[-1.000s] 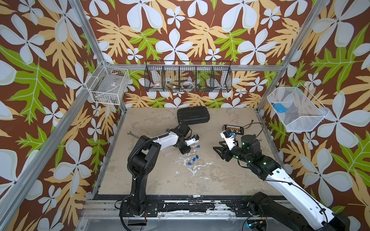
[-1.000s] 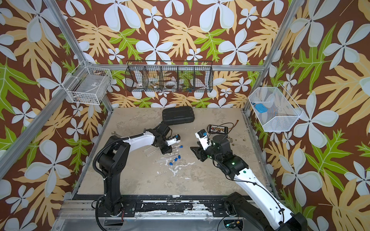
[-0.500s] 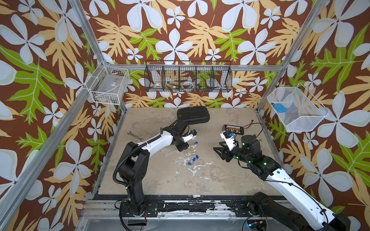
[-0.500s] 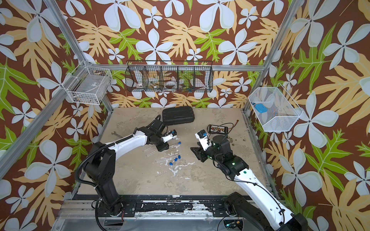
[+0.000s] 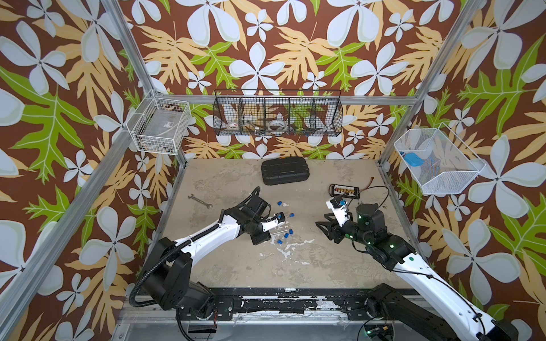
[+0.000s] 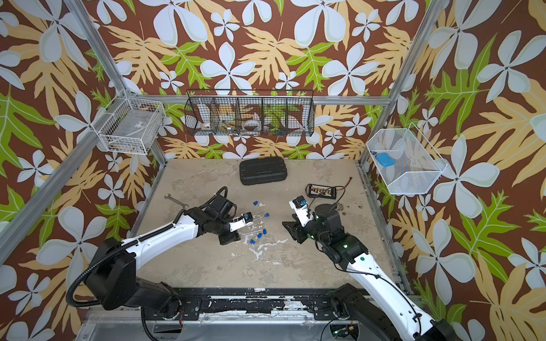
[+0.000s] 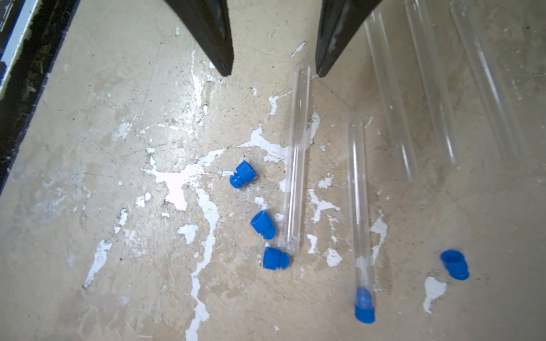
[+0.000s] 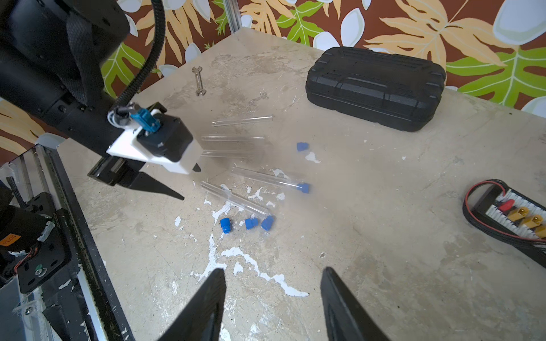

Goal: Insert stoppers into test tubes
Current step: Place the test tube at the center of the board, then pick up the test tube at the center of the board.

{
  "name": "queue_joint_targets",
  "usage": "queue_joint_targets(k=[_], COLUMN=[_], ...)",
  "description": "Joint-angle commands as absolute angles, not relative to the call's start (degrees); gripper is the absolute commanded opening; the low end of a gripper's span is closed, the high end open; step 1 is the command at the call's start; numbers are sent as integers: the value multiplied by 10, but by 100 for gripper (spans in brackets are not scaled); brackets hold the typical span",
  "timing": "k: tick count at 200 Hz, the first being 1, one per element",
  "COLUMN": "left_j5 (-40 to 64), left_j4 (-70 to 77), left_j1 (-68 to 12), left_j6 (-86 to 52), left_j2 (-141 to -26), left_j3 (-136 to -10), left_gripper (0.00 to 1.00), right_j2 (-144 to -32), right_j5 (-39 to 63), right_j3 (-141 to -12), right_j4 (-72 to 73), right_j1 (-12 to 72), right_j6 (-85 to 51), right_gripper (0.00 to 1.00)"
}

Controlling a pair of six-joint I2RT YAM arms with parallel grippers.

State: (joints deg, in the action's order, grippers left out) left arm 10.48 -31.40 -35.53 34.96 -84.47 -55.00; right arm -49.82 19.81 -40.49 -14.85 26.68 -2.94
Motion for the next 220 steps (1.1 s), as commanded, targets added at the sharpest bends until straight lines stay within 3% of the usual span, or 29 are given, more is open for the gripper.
queue_joint_targets(k=[1, 108, 220], left_j5=[77, 57, 33], left_j4=[-279, -288, -297], left_j1=[-365, -365, -373], left_j6=[360, 367, 366], left_j2=[-861, -987, -1051], left_j3=[-549, -606, -628], left_gripper=[48, 46, 30], right_j2=[-498, -502, -505], right_j5=[207, 207, 205], right_j3=[-405, -407, -404], right_j4=[-146, -155, -154], right_j1=[267, 268, 267], right_j6=[-36, -38, -37], right_gripper=[54, 54, 53])
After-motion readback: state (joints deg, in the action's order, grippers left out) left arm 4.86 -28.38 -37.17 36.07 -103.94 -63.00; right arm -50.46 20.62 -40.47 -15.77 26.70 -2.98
